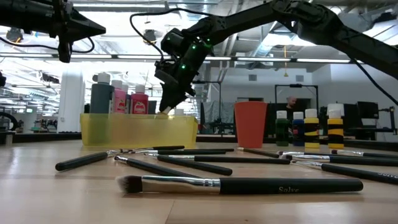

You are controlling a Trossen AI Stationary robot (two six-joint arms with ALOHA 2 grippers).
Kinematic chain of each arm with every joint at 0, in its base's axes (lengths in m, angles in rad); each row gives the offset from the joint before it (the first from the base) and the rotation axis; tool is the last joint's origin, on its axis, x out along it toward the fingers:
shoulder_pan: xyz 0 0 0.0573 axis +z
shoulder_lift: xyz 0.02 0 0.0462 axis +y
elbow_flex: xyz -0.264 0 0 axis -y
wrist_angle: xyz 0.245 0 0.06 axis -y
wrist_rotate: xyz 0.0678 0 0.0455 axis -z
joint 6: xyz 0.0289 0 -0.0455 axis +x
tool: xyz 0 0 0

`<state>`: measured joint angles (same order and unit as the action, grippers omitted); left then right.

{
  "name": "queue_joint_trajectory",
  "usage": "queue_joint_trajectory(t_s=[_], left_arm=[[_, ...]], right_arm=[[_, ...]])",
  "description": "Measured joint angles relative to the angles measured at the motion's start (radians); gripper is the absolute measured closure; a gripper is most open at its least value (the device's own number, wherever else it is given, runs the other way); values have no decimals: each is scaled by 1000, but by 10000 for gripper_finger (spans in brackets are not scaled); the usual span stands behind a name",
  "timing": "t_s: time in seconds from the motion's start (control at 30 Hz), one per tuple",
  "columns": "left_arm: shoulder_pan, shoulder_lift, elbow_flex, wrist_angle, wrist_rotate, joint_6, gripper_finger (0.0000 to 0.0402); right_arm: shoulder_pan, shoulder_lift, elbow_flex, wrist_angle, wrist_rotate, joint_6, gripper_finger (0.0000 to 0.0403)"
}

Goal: Pick & Place Paint Supplies
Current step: Put the yellow paint bottle into the yellow bin, then put the blue paint bottle into the yellow bin

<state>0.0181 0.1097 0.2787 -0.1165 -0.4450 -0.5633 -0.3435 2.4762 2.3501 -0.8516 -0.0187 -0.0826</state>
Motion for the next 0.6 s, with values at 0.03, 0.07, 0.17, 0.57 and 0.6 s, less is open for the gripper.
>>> queue_joint_trajectory(t_s=[0.03,0.07,0.17,0.57,0.6], left_arm=[[0,0,0,1,-1,0,400],[0,0,0,1,-1,1,400],[0,0,0,2,-2,1,400],[0,0,0,5,-3,1,401],[0,0,0,6,-3,1,401]], right_arm=[[0,0,0,0,0,0,273],[-1,0,0,2,0,0,263],[-1,0,0,19,1,0,237],[-9,-13,0,41,-7,-33,221],[-12,-25,0,38,-9,-32,214]])
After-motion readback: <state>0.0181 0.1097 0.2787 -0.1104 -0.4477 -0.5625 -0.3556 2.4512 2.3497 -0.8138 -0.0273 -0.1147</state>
